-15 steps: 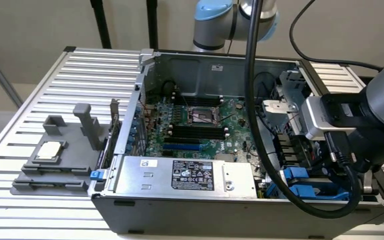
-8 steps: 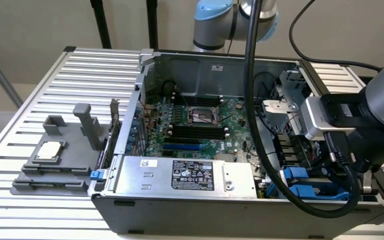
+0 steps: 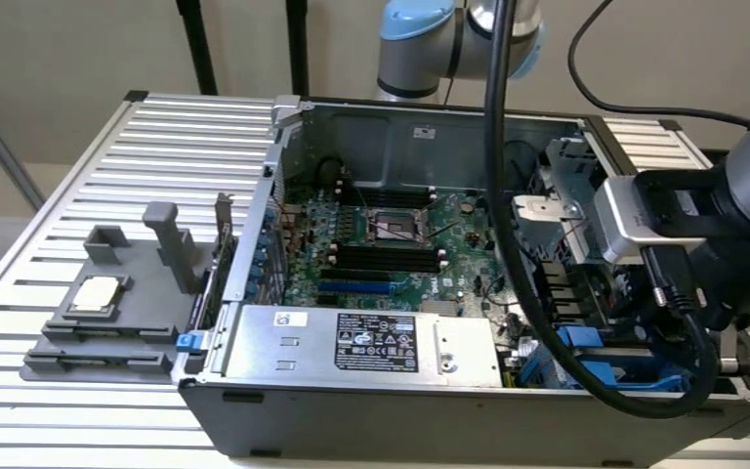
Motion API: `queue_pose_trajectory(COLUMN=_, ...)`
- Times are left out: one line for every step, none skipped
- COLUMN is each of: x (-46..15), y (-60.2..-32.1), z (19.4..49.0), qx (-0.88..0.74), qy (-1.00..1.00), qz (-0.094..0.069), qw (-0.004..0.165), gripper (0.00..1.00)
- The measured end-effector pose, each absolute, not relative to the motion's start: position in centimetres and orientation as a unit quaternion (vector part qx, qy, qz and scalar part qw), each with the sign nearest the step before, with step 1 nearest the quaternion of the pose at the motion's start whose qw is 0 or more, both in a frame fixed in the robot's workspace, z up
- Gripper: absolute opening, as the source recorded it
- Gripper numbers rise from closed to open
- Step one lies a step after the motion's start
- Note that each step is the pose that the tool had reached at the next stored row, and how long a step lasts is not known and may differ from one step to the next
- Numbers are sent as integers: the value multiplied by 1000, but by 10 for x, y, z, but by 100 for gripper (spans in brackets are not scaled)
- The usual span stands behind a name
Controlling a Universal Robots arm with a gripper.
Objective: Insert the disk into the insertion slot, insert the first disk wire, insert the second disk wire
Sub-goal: 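Insert the second disk wire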
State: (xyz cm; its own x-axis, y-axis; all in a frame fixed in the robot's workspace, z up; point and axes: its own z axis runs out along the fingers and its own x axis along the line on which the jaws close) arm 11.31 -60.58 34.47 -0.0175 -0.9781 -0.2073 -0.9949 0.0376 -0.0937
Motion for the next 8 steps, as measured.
queue_pose_trajectory(x=112, y=-606, z=347, qx=-693, qy=712, qz=39, qw=108, gripper=24)
queue_pose_trajectory(x=109, y=-606, z=348, qx=-693, qy=712, qz=39, qw=108, gripper=24)
queue_pose_trajectory(x=106, y=-606, z=350, qx=-693, qy=712, qz=39, qw=108, gripper=24)
queue_pose_trajectory(x=103, y=-606, z=351, qx=-693, qy=712, qz=38, qw=108, gripper=24)
queue_pose_trajectory(x=99, y=-606, z=353, qx=-693, qy=712, qz=38, qw=109, gripper=24)
queue_pose_trajectory(x=96, y=-606, z=354, qx=-693, qy=712, qz=38, qw=109, gripper=24)
queue_pose_trajectory(x=93, y=-606, z=355, qx=-693, qy=712, qz=37, qw=109, gripper=24)
queue_pose_trajectory(x=91, y=-606, z=356, qx=-693, qy=712, qz=37, qw=110, gripper=24)
